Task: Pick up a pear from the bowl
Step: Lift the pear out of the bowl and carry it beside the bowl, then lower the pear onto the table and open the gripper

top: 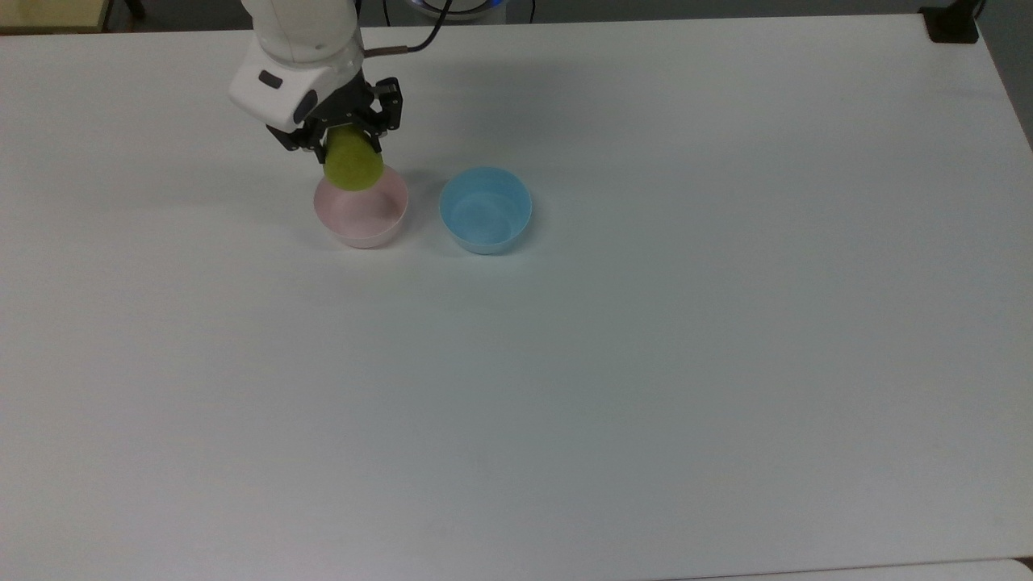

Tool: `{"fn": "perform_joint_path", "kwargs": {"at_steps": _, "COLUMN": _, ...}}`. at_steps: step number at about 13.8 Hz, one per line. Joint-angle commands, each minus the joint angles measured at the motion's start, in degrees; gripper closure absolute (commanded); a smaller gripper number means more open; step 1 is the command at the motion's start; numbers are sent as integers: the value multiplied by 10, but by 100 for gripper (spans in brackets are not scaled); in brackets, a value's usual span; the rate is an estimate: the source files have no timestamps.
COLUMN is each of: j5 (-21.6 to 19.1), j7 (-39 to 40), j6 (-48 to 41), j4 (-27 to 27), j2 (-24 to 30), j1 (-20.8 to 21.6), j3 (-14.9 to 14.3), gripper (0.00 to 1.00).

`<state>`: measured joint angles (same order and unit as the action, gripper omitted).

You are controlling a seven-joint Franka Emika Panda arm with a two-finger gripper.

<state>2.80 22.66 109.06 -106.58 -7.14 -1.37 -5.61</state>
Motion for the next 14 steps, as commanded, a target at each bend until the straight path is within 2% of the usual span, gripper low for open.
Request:
{"fn": "perform_joint_path", "kwargs": {"at_steps": 1, "j5": -4, "j7": -14, "j6": -21, "j4": 65, "j2": -12, "j1": -10, "j3": -5, "gripper": 62}}
{"fn": "perform_joint_path", "kwargs": {"at_steps": 3, "j5": -6, "j7": -14, "j6": -19, "j4": 81, "j2": -18, "j1": -23, "j3": -5, "gripper": 62}}
{"fn": "perform_joint_path", "kwargs": {"at_steps": 6, "j5": -3, "j7": -12, "j6": 8, "j4": 111, "j2": -72, "j1": -52, "j3": -5, "gripper": 62}}
{"fn": "perform_joint_path", "kwargs": {"at_steps": 14, "j5": 4, "j7": -6, "j6": 137, "j4": 112, "j2": -169, "j1": -106, "j3": -6, "gripper": 61}}
